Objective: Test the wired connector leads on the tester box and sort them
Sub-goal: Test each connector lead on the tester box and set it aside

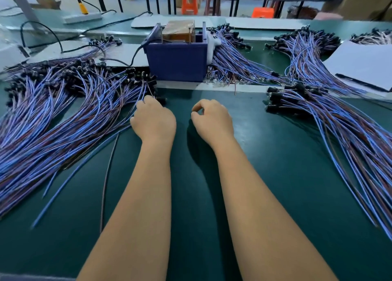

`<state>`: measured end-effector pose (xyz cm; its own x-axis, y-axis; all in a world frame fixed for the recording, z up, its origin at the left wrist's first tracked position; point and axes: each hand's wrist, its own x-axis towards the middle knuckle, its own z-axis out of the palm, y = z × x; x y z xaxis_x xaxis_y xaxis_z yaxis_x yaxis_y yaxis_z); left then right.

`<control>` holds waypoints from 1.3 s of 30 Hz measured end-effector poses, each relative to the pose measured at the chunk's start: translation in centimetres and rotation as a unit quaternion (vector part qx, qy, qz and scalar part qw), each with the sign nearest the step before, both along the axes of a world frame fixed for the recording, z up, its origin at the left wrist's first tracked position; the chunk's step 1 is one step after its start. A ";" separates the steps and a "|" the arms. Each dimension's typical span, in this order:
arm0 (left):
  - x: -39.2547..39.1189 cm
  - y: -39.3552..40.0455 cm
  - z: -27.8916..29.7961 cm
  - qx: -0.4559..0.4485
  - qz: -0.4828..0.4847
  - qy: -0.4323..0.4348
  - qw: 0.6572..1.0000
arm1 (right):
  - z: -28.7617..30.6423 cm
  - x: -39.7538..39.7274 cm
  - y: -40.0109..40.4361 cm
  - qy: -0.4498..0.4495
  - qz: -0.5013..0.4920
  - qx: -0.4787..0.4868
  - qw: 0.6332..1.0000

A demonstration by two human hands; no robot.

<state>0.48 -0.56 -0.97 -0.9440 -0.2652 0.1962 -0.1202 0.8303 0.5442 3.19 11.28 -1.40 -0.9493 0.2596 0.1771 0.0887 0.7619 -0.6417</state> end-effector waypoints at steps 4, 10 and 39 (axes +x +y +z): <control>-0.1 -0.6 -0.3 0.027 -0.016 0.038 0.999 | 0.1 0.2 0.1 0.013 0.012 -0.036 0.999; 0.1 0.0 -0.3 0.163 -0.114 0.117 0.973 | 0.0 0.2 0.1 0.038 0.001 -0.119 0.992; 1.1 1.2 1.2 0.525 -0.184 -0.087 0.826 | 1.6 0.7 2.0 0.068 0.073 -0.618 0.780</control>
<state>1.58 0.65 0.23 -0.9883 0.1090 -0.1065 -0.1167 -0.0912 0.9890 3.92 13.29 0.20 -0.9791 0.2023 -0.0206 -0.0742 -0.4499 -0.8900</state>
